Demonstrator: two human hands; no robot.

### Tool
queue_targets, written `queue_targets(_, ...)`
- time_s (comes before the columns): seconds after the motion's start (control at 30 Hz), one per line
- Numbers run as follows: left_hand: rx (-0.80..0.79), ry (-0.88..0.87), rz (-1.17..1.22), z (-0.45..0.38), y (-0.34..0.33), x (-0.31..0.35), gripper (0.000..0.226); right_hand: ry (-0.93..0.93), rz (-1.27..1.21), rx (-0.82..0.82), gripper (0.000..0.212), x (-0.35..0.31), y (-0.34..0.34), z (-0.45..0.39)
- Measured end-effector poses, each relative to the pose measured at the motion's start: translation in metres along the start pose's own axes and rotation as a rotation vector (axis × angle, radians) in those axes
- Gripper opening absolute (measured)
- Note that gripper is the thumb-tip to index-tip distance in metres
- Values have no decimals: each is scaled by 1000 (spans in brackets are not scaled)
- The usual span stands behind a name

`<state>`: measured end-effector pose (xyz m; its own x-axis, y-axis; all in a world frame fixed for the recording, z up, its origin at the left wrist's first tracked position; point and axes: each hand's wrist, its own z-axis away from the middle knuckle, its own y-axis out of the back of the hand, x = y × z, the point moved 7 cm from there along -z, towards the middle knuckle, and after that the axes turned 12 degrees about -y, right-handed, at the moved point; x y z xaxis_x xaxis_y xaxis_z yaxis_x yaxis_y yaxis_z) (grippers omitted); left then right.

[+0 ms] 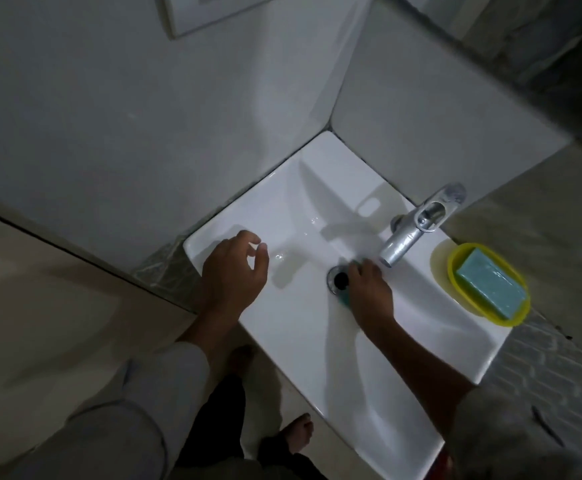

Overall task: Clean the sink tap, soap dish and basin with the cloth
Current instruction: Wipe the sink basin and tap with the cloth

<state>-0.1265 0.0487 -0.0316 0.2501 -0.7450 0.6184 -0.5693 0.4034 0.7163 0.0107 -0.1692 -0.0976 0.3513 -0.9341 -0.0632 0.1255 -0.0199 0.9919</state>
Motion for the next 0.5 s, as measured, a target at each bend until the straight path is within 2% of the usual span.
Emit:
queue_targets(0.1,-1,12,-22,-1,-1,0,23,-102,198,-161,50,53,-6,69)
queue_targets(0.17,-5,17,-37,-1,0,-1,21,-154,202,-218,50,73,-13,95)
queue_targets(0.2,-13,19,-46,-1,0,0,20,-178,125,-252,44,73,-13,103)
queue_targets(0.27,-48,25,-45,0,0,3,16,-450,-387,-257,21,84,-2,113)
queue_targets(0.3,-68,25,-51,0,-1,3,15,-609,-717,-175,13,91,5,117)
queue_targets(0.37,-101,21,-66,1,-2,4,15,-903,-1208,128,13,110,14,132)
queue_targets(0.43,-137,10,-73,0,-4,6,17,-1088,-1440,444,13,116,23,142)
queue_targets(0.5,-178,-3,-79,1,-8,6,18,-1227,-1489,641,26,115,30,141)
